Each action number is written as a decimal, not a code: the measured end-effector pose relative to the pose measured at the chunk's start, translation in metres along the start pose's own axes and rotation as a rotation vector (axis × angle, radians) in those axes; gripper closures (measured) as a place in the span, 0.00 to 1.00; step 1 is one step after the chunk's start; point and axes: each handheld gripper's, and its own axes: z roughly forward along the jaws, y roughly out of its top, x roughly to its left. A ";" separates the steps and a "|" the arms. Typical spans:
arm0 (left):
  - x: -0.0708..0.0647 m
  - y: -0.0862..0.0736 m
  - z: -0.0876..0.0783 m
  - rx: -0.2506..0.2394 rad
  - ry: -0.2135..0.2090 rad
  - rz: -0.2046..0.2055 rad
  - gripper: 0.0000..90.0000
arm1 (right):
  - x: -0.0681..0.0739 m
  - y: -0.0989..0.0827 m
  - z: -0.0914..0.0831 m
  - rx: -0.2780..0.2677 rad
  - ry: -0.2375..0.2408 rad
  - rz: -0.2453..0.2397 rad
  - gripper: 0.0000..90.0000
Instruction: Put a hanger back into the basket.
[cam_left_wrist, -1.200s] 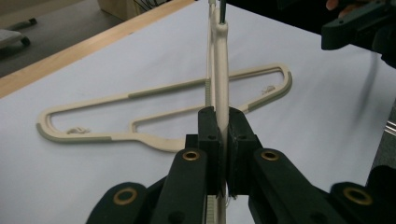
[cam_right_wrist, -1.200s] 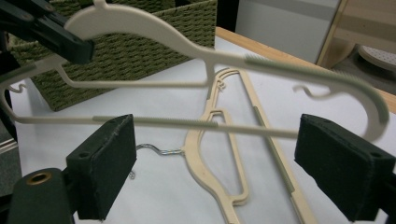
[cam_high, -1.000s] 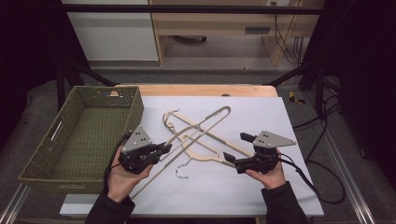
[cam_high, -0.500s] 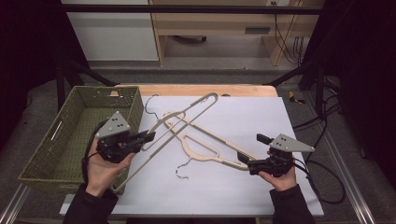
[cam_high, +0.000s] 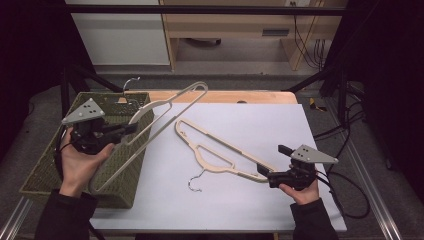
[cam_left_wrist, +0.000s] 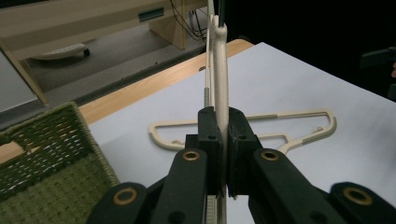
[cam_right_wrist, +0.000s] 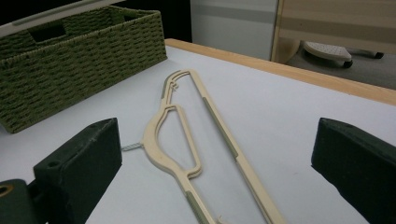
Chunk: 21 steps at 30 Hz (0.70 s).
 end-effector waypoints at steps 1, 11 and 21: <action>0.004 0.000 -0.001 0.009 0.009 0.000 0.96 | 0.000 0.000 0.000 0.002 0.000 0.000 0.03; 0.036 -0.007 -0.011 0.015 0.041 -0.005 0.96 | 0.000 -0.001 0.002 0.010 0.006 -0.009 0.03; 0.071 -0.018 -0.016 0.035 0.106 -0.029 0.96 | 0.000 -0.001 0.003 0.013 0.005 -0.004 0.03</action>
